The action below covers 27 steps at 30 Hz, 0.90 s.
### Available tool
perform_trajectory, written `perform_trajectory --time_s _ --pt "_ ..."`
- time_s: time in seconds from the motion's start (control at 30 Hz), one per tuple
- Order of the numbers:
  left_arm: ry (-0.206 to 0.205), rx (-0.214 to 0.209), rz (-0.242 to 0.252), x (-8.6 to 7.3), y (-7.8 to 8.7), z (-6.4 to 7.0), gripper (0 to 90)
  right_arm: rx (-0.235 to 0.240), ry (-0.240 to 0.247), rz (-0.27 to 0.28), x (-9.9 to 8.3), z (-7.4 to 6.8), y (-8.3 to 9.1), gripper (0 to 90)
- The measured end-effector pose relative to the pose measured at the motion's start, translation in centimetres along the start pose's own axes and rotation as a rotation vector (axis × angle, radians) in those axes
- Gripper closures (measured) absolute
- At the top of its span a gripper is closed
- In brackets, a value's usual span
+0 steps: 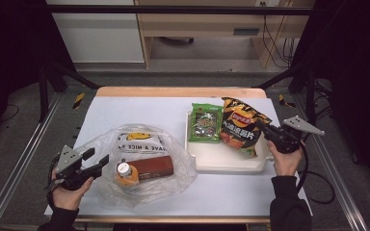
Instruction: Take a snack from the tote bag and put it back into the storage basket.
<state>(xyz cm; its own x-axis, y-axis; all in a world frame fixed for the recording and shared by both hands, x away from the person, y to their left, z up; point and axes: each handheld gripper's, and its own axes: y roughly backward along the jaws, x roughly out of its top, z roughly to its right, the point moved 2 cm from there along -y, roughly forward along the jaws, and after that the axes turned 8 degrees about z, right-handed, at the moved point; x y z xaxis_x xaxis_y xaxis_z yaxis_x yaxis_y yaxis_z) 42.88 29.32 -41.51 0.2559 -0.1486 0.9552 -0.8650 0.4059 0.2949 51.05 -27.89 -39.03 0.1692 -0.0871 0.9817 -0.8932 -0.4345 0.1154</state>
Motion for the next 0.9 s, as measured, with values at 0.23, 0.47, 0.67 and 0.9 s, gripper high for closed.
perform_trajectory --time_s 0.23,0.47,0.67,0.9 --pt "0.000 0.000 -0.002 -0.1 -0.1 0.0 40.2 -0.098 0.032 0.015 -0.3 0.8 -1.4 75.6" --pt "0.002 -0.001 -0.009 -0.2 -0.2 -0.1 40.3 -0.181 0.077 0.002 -0.9 1.3 -2.7 66.3" --pt "0.002 -0.001 -0.011 -0.3 -0.2 -0.1 40.3 -0.258 0.100 -0.026 -1.3 1.7 -3.5 43.8" --pt "0.005 0.001 -0.013 -0.3 -0.2 -0.2 40.4 -0.320 0.100 -0.006 -0.4 1.1 -1.2 26.6"
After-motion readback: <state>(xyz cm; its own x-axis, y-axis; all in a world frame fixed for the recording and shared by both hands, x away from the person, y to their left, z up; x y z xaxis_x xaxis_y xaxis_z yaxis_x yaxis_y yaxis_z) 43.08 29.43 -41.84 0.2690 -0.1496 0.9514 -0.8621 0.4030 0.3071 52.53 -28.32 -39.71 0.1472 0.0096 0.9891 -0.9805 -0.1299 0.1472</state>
